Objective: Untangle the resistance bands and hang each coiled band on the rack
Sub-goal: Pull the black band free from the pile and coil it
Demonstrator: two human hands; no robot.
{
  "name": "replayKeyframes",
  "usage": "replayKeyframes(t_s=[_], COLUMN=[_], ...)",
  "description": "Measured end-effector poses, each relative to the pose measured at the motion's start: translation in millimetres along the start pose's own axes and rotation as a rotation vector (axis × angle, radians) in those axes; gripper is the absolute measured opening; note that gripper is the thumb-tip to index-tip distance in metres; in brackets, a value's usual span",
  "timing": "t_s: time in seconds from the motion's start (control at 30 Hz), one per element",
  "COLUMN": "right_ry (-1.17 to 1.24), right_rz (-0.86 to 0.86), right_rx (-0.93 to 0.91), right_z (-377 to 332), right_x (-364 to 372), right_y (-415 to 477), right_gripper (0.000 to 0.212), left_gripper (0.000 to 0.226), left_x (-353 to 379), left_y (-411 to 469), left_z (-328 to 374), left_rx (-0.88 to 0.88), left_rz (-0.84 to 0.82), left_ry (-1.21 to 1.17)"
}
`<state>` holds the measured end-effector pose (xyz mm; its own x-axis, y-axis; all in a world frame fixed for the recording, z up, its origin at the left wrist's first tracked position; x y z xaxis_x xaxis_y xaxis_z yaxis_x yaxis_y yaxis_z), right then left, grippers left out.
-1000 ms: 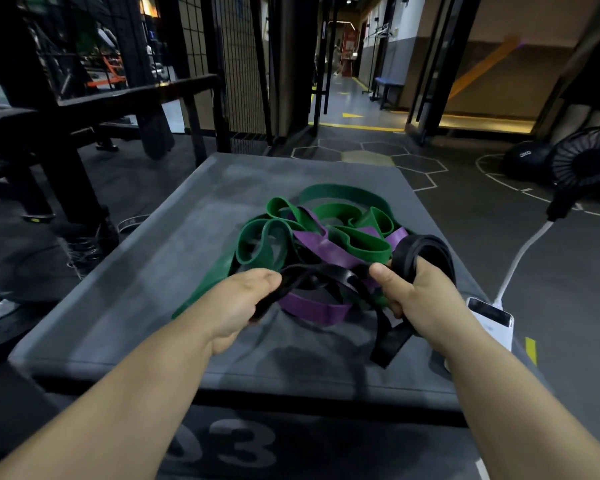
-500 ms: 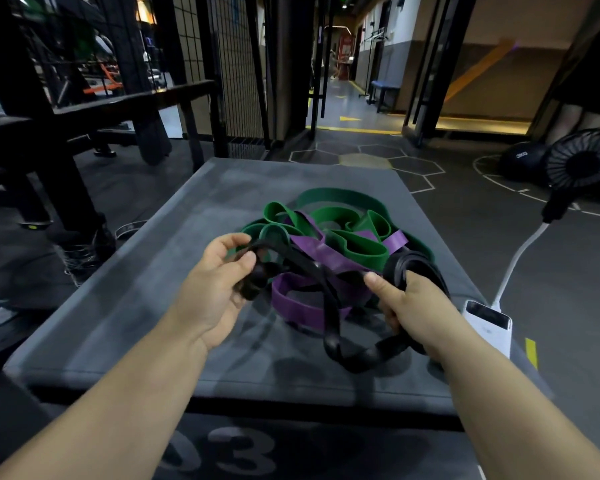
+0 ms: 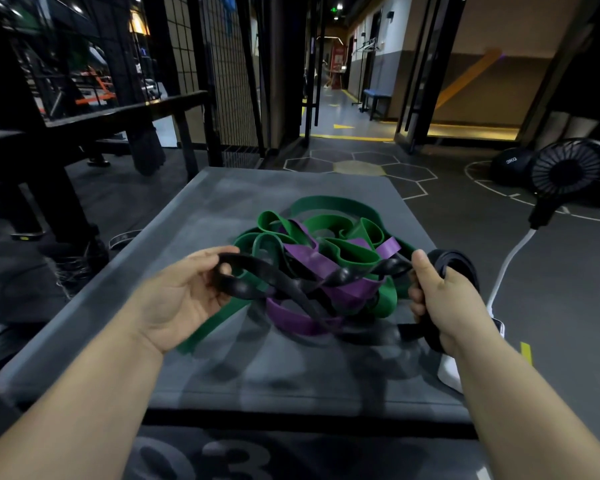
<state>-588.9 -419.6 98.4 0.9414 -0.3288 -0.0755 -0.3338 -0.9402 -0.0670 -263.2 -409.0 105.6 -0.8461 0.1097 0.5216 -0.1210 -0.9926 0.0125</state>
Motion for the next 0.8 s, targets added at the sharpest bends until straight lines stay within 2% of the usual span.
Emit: replayKeyframes(t_s=[0.03,0.13,0.23,0.3,0.37,0.47,0.57,0.6,0.67,0.7,0.8], right_ry=[-0.005,-0.014,-0.002,-0.01,-0.007,0.002,0.003,-0.002,0.0,0.014,0.047], right_rz=[0.009,0.026,0.048,0.08,0.099,0.075,0.054,0.053,0.061,0.072,0.108], right_rx=[-0.008,-0.034,-0.073,-0.107,-0.146,-0.188,-0.181,-0.177,-0.167,-0.158,-0.145], right_z=[0,0,-2,-4,-6,-10,-8,-8,-7,-6,-6], right_x=[-1,-2,-4,-8,-12,-15,-15,-14,-15,-17,-25], right_y=[0,1,2,3,6,9,10,10,11,12,18], right_gripper=[0.041,0.042,0.043,0.044,0.044,0.047,0.044,0.042,0.042,0.043,0.047], left_gripper=[0.015,0.036,0.052,0.05,0.045,0.048,0.055,0.057,0.038,0.036,0.058], left_x=[0,-6,-5,0,8,11,7,6,5,6,-1], left_y=[-1,0,-3,-5,-6,-8,-4,-2,-2,-4,-7], left_z=[1,7,11,10,9,12,13,10,4,4,1], left_rx=[0.019,0.132,0.219,0.281,0.334,0.393,0.323,0.243,0.075,0.013,-0.074], left_rz=[0.081,0.25,0.291,0.29,0.278,0.309,0.279,0.219,0.033,-0.056,-0.17], left_ry=[0.053,0.379,0.757,1.017,1.096,1.012,0.626,0.452,0.147,0.056,0.057])
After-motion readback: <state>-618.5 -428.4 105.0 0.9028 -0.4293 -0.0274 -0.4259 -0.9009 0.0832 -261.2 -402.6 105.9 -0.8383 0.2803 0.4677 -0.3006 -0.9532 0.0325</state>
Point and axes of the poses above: each hand's wrist, its own y-axis towards the middle knuckle, its own x-axis out of the palm, z = x × y, the point moved 5 cm from there along y, towards the middle knuckle, and after that the axes turned 3 degrees about x, right-handed, at the moved point
